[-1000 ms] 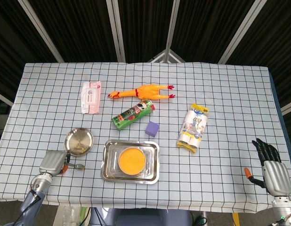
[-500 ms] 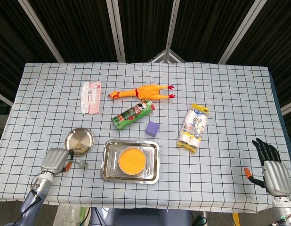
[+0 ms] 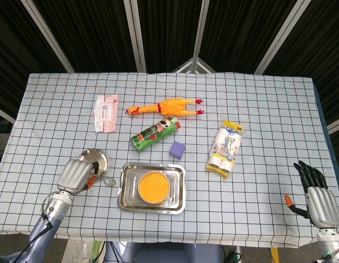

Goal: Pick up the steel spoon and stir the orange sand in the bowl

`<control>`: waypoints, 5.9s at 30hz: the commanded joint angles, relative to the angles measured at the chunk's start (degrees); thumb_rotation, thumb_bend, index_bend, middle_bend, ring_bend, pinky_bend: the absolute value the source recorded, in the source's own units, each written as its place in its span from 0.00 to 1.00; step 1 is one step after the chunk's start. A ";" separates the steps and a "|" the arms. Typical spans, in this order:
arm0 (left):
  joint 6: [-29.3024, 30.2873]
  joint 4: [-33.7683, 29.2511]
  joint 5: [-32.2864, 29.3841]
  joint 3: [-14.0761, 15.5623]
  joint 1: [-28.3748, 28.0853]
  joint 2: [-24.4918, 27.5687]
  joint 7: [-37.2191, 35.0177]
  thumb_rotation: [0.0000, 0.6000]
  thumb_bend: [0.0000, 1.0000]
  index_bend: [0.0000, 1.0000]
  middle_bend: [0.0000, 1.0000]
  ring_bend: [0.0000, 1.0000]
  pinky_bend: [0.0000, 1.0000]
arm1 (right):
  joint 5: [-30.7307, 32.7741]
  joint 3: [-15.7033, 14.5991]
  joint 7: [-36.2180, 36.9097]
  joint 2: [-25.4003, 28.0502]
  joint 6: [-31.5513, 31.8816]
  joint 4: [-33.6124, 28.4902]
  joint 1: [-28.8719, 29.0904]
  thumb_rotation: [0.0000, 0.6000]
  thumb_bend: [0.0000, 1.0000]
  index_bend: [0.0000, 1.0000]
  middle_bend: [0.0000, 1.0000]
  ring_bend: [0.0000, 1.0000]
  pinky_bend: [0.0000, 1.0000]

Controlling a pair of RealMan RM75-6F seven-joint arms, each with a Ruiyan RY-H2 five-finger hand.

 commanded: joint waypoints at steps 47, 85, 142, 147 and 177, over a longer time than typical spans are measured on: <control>11.83 -1.63 -30.98 -6.29 -25.34 -22.93 31.43 1.00 0.39 0.41 1.00 1.00 1.00 | 0.59 0.26 2.99 0.73 -0.80 -0.11 0.24 1.00 0.40 0.00 0.00 0.00 0.00; 3.74 17.42 -8.92 1.50 -23.33 -24.62 17.24 1.00 0.33 0.55 1.00 1.00 1.00 | 0.72 0.10 3.24 0.87 -1.04 -0.59 0.18 1.00 0.40 0.00 0.00 0.00 0.00; 1.31 17.74 -7.41 1.06 -21.64 -25.03 17.54 1.00 0.47 0.50 1.00 1.00 1.00 | 0.75 0.02 3.45 0.94 -1.21 -0.68 0.18 1.00 0.40 0.00 0.00 0.00 0.00; 1.24 17.98 -7.30 0.85 -21.60 -25.27 17.41 1.00 0.47 0.50 1.00 1.00 1.00 | 0.78 0.01 3.50 0.95 -1.27 -0.70 0.18 1.00 0.40 0.00 0.00 0.00 0.00; 0.72 18.76 -6.21 0.65 -21.15 -25.61 16.98 1.00 0.47 0.50 1.00 1.00 1.00 | 0.90 0.01 3.65 1.07 -1.34 -0.87 0.15 1.00 0.40 0.00 0.00 0.00 0.00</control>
